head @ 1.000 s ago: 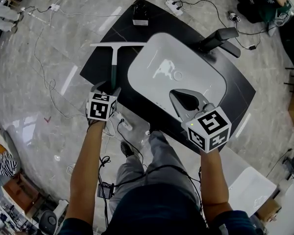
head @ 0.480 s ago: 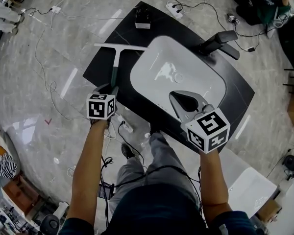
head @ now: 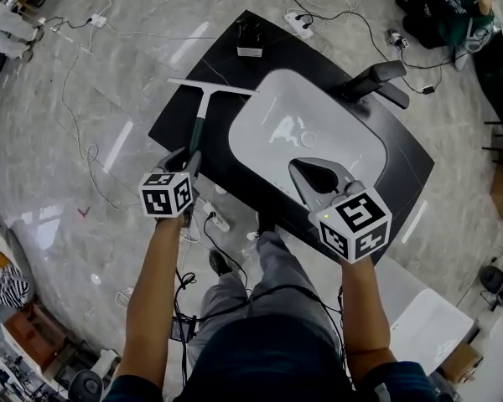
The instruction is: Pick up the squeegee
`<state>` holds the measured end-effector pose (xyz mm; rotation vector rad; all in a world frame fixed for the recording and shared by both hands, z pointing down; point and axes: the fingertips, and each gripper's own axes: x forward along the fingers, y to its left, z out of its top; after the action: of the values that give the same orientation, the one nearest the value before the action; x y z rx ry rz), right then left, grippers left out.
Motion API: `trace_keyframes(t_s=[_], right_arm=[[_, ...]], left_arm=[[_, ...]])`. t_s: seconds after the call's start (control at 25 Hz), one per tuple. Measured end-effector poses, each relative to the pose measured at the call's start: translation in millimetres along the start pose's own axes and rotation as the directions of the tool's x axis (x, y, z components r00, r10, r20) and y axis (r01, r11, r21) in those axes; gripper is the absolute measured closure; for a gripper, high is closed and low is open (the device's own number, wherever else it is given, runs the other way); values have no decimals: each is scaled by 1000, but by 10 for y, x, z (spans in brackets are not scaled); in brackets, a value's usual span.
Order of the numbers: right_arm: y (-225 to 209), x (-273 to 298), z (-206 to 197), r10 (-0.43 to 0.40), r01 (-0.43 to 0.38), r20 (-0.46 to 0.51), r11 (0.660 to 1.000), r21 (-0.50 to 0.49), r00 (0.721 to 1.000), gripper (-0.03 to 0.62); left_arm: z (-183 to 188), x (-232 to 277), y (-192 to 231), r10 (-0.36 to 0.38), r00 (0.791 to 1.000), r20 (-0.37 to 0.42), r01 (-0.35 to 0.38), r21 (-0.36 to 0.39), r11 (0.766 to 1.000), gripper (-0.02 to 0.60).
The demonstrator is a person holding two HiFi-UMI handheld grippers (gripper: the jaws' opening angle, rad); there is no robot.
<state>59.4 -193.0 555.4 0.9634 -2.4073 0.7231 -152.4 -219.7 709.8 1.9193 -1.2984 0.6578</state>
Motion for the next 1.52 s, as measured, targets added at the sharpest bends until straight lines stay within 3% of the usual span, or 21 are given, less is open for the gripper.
trace_keyframes(t_s=[0.2,0.8,1.52], right_arm=[[70,55,79,3,-3,0,1000,-5,1000,583],[302,62,270,0,0,7,1000,-24,1000,583],[446,14,383,-1,1,14,999,-37,1000,583]], left_arm=[[144,-143,33,-17,998,61,19,-35,999,488],[554,-567,139,-18,982,189,26,-44,999,488],[762,-801,177,-12,970,243,22,-37,999,489]])
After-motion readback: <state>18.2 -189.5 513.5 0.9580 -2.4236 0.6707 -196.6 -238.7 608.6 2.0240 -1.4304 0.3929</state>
